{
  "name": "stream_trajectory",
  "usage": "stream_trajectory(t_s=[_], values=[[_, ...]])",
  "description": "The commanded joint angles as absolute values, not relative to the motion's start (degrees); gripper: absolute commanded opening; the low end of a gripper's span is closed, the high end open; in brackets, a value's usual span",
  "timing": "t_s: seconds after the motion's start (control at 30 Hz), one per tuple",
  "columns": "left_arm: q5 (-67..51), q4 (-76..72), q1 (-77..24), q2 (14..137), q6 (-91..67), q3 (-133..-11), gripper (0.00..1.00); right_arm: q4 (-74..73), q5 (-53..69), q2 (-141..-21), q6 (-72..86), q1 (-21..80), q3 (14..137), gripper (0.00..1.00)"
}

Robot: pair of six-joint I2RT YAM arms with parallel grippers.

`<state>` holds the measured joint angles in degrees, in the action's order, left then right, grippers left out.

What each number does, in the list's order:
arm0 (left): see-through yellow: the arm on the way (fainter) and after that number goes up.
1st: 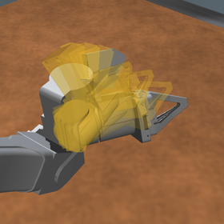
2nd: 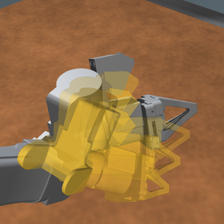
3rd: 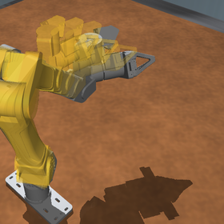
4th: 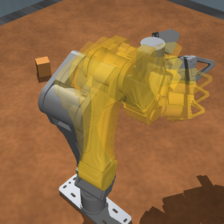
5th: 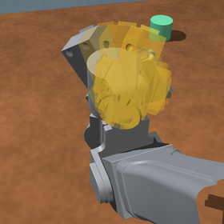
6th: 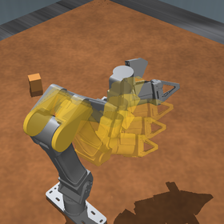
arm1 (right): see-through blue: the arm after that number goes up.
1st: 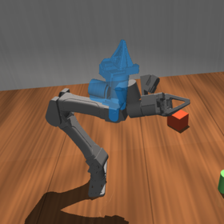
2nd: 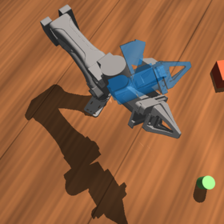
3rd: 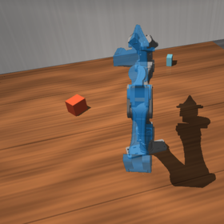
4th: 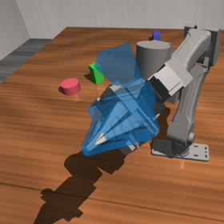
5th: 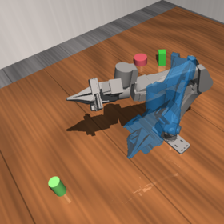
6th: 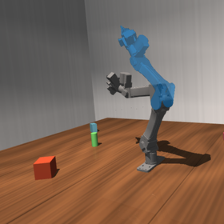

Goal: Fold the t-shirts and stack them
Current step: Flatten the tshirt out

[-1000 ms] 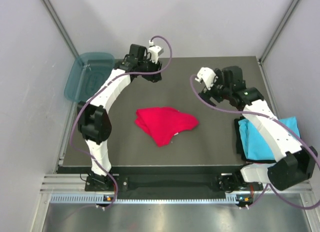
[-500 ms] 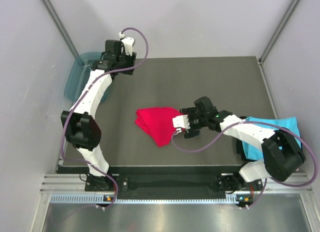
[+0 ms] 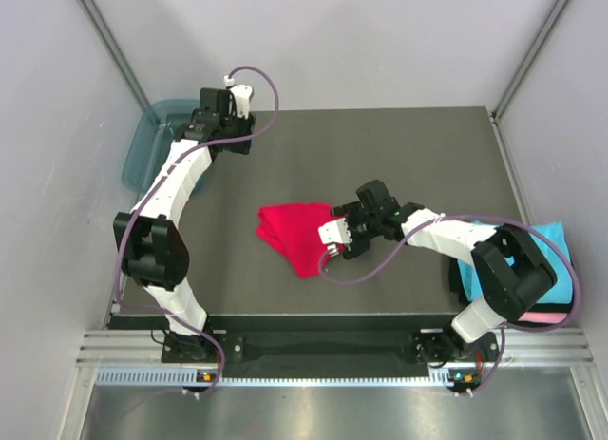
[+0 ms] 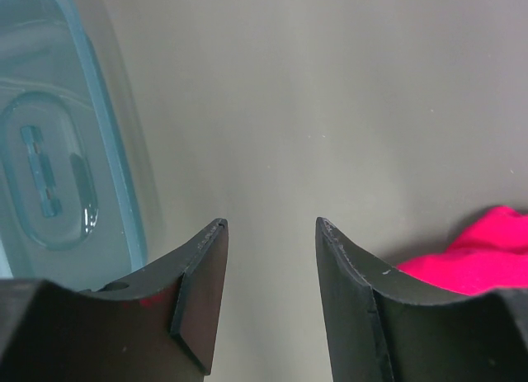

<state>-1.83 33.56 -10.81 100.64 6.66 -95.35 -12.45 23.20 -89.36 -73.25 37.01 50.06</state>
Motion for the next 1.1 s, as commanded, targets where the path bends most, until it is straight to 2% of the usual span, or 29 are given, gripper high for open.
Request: stream_trajectory(t_s=[0.0, 0.13, 0.27, 0.4, 0.47, 0.63, 0.73, 0.8, 0.83, 0.87, 0.97, 1.07], values=[[-1.67, 31.29, -9.49, 97.12, 5.89, -94.66, 0.52, -14.32, 25.75, -88.42, -75.41, 38.14, 53.00, 0.79], [-1.93, 31.03, -8.79, 97.21, 5.27, -94.31, 0.52, -17.83, 25.66, -89.38, -77.07, 38.58, 53.70, 0.75], [-2.11, 31.03, -8.61, 97.21, 5.19, -94.22, 0.52, -19.69, 25.93, -89.83, -77.96, 39.02, 53.62, 0.66], [-2.11, 31.11, -8.53, 97.12, 5.19, -93.87, 0.52, -21.26, 26.63, -90.17, -77.96, 39.90, 53.52, 0.61], [-2.28, 31.03, -8.53, 97.21, 5.19, -93.78, 0.52, -21.71, 26.19, -91.40, -77.96, 39.90, 54.05, 0.54], [-2.20, 31.29, -8.44, 97.21, 5.10, -93.69, 0.52, -21.54, 24.44, -94.65, -76.65, 40.25, 55.81, 0.52], [-2.28, 31.29, -8.44, 97.29, 5.19, -93.78, 0.52, -21.09, 23.82, -95.97, -75.06, 40.52, 57.21, 0.43], [-2.37, 31.38, -8.52, 97.38, 5.19, -93.96, 0.52, -21.27, 23.47, -95.89, -74.10, 40.69, 57.74, 0.31], [-2.37, 31.29, -8.44, 97.47, 5.10, -93.96, 0.52, -21.36, 23.38, -95.71, -74.00, 40.78, 58.18, 0.21], [-2.37, 31.38, -8.44, 97.56, 5.10, -93.96, 0.52, -21.62, 23.29, -94.93, -73.83, 40.78, 58.44, 0.17], [-2.55, 31.20, -8.44, 97.82, 5.10, -94.39, 0.52, -23.55, 23.12, -92.04, -73.83, 40.87, 60.11, 0.06], [-2.55, 31.11, -8.52, 98.17, 5.27, -94.92, 0.52, -25.83, 22.85, -88.17, -74.18, 40.87, 63.27, 0.00]])
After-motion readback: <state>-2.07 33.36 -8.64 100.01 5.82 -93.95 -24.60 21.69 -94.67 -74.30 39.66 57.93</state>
